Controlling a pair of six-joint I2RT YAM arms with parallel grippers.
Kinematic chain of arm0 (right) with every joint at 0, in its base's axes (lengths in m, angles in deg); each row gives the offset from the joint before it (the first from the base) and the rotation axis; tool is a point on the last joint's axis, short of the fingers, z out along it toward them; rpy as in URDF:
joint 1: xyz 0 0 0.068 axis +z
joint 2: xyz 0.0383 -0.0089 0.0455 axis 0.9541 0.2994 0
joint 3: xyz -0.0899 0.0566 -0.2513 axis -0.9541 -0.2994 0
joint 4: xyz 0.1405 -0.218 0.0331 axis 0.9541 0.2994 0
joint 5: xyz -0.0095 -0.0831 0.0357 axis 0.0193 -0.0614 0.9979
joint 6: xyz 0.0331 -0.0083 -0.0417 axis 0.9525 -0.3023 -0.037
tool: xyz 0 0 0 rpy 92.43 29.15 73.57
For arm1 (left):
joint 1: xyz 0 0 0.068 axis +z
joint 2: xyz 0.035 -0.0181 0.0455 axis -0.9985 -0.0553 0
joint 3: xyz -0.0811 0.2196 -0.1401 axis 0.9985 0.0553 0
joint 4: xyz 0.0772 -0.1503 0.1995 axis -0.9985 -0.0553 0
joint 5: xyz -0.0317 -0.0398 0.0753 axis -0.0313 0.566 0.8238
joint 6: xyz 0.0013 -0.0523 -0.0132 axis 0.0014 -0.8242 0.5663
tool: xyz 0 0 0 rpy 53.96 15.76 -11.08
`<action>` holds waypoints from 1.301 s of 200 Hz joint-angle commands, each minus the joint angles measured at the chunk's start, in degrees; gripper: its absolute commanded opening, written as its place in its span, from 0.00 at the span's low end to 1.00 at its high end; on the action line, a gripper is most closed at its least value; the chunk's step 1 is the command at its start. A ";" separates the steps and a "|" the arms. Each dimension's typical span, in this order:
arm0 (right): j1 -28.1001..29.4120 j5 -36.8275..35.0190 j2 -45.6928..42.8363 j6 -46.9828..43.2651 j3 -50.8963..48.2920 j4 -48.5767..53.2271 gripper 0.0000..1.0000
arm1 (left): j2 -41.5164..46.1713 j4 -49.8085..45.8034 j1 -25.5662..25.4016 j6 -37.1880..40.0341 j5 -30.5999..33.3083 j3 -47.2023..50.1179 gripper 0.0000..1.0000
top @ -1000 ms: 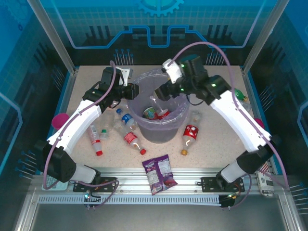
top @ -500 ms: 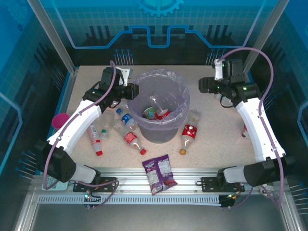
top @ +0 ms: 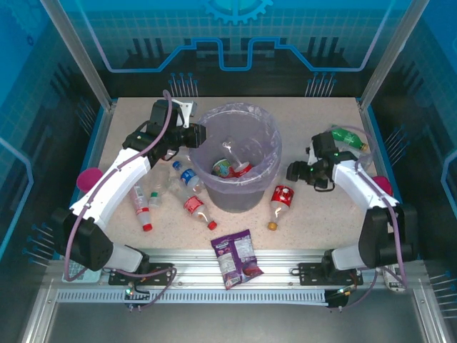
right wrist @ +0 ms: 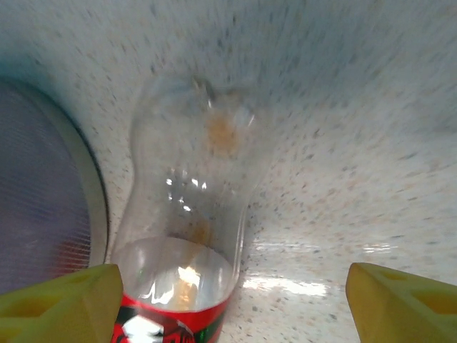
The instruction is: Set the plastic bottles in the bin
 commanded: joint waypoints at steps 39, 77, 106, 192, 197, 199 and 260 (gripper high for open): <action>1.26 5.84 7.08 7.54 -3.24 -17.00 0.87 | 1.23 -0.75 0.39 0.26 -0.55 1.07 0.30; 1.52 3.98 11.63 8.20 -3.68 -19.88 0.87 | 1.40 -0.92 0.39 0.64 -0.28 1.01 0.30; 2.07 2.69 13.02 8.31 -5.23 -20.66 0.85 | 1.49 -0.94 0.40 0.82 -0.03 1.04 0.30; 1.68 1.20 7.76 6.54 -4.96 -17.53 0.64 | 0.87 -0.92 0.40 0.65 -0.20 0.99 0.30; 1.52 1.33 7.53 6.41 -4.85 -17.35 0.63 | 0.90 -0.97 0.41 0.65 -0.19 0.96 0.30; 1.44 1.34 7.43 6.27 -4.76 -17.25 0.63 | 0.88 -0.95 0.40 0.65 -0.21 0.96 0.30; -1.37 -2.73 -3.15 -2.70 8.22 -4.74 0.62 | 1.14 -0.94 0.40 0.50 -0.54 0.92 0.30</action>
